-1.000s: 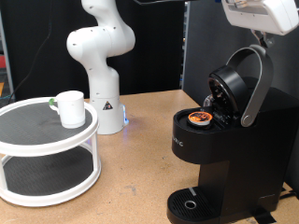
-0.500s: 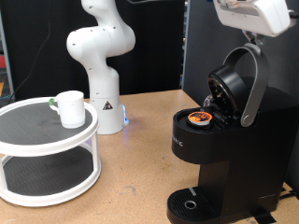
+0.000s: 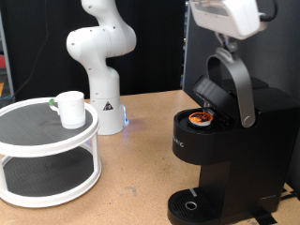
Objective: Make a cup of coffee with the keurig machine
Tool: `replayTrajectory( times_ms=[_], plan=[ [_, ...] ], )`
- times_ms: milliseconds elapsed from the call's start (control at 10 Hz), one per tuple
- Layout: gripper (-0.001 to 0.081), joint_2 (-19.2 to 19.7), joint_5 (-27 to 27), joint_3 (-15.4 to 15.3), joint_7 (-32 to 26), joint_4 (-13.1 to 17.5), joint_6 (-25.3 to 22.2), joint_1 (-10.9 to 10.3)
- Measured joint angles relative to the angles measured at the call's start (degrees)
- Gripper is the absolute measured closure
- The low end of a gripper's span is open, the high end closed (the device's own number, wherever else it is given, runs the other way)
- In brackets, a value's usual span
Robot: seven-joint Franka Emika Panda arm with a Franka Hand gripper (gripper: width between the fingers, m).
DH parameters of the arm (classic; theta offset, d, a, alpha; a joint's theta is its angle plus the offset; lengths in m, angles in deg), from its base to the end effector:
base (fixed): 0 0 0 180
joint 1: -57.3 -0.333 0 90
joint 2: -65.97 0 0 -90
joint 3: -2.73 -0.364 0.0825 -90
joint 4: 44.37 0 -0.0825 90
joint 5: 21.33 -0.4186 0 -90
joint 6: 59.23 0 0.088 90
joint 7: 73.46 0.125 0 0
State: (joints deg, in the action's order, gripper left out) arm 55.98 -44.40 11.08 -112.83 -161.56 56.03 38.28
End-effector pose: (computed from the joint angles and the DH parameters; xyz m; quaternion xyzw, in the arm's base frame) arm 0.5350 0.1264 0.5548 -0.9142 -0.3468 -0.1140 0.1759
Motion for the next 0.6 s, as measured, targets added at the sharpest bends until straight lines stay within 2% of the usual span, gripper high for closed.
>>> replayTrajectory(
  times_ms=[300, 600],
  plan=[
    [0.0799, 0.06, 3.90, 1.72, -2.02, -1.53, -0.35, 2.00],
    [0.0799, 0.38, 7.00, 2.27, -2.78, -3.08, 0.67, 3.13]
  ],
)
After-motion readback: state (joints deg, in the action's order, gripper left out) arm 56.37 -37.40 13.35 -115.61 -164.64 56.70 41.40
